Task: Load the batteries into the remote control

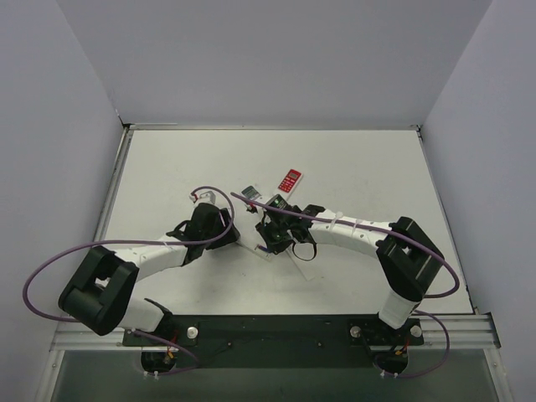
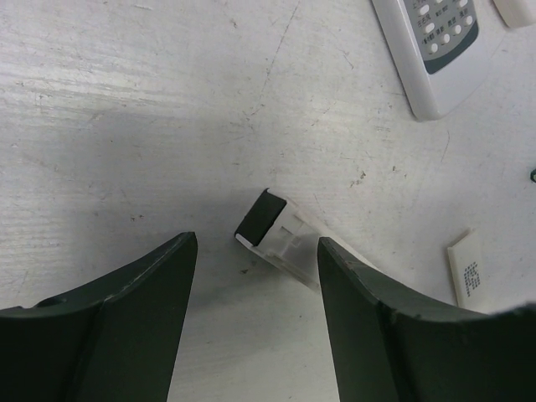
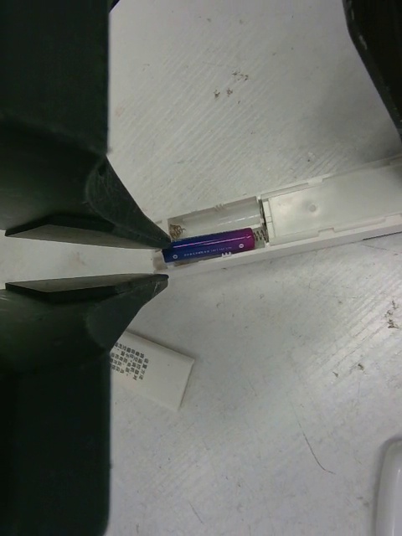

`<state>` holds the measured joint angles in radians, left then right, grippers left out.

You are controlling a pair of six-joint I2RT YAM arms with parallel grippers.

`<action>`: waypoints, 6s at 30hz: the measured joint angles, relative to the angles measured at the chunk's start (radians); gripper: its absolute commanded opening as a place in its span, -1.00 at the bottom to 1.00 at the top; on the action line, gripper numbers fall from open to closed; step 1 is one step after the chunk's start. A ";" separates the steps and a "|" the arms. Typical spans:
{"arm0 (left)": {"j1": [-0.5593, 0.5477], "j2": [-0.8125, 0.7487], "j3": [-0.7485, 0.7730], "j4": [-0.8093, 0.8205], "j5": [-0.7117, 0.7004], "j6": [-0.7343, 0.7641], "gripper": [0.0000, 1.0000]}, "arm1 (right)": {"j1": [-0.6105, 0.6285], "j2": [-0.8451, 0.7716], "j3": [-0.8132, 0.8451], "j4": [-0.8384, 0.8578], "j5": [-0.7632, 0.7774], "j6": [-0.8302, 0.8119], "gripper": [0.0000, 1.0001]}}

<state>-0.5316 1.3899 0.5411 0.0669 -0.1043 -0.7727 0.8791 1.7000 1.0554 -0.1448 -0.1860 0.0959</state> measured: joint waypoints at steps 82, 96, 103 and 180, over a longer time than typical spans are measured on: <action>-0.035 0.032 0.013 0.021 -0.020 -0.035 0.27 | 0.041 -0.022 0.067 -0.034 0.108 0.041 -0.49; -0.035 0.032 0.013 0.021 -0.021 -0.035 0.27 | -0.109 -0.022 -0.069 0.140 -0.112 0.202 -0.64; -0.035 0.032 0.013 0.021 -0.021 -0.036 0.27 | -0.134 0.018 -0.087 0.204 -0.201 0.249 -0.70; -0.029 -0.955 0.077 -0.443 -0.310 0.421 0.45 | -0.507 -0.040 -0.132 -0.200 0.319 0.402 -0.60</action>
<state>-0.5610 0.4347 0.6182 -0.3759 -0.4145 -0.3519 0.3725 1.6604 0.9234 -0.3443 0.1326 0.4980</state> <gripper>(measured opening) 0.726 0.221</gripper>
